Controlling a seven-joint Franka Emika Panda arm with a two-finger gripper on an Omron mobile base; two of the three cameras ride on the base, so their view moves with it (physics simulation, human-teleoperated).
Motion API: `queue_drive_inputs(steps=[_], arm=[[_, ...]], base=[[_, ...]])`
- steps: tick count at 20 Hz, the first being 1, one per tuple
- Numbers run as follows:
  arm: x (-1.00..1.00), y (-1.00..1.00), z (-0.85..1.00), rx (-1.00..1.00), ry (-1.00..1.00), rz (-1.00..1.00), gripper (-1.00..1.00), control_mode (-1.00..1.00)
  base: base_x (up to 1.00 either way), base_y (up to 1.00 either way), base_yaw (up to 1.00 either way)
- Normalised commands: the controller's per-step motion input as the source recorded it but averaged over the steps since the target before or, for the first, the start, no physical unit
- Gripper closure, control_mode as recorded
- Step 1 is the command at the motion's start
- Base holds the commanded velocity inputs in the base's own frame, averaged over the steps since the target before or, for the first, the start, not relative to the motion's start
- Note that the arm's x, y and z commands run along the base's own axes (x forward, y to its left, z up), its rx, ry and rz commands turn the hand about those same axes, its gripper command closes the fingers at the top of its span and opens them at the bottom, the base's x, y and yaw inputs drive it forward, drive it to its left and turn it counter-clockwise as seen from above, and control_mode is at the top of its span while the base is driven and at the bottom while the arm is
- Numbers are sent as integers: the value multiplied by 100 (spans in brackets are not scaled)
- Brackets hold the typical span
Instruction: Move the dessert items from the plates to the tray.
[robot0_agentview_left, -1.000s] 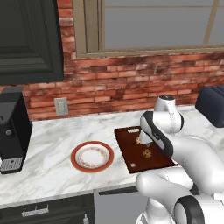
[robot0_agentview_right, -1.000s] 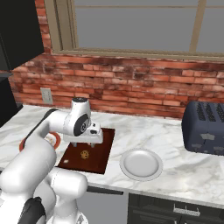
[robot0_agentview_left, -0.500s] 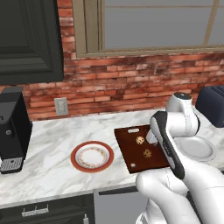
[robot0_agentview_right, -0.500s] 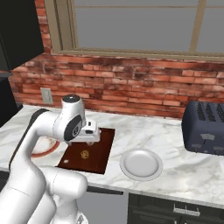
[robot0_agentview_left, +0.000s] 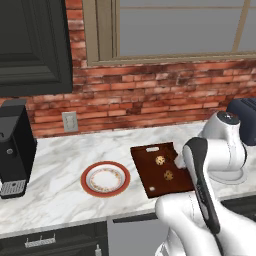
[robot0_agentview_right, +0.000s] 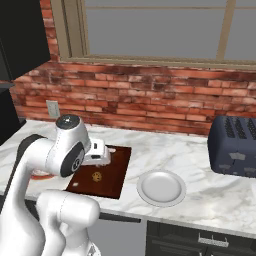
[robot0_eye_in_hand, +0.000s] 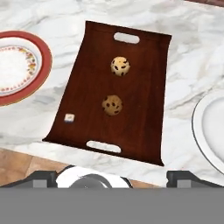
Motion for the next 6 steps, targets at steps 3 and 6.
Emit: queue_drive_inputs(steps=[3, 6], arm=[[0, 0, 38, 0, -16, 2, -100, -100], [0, 0, 24, 0, -18, 2, -100, -100]], base=[[0, 0, 0], [0, 0, 0]])
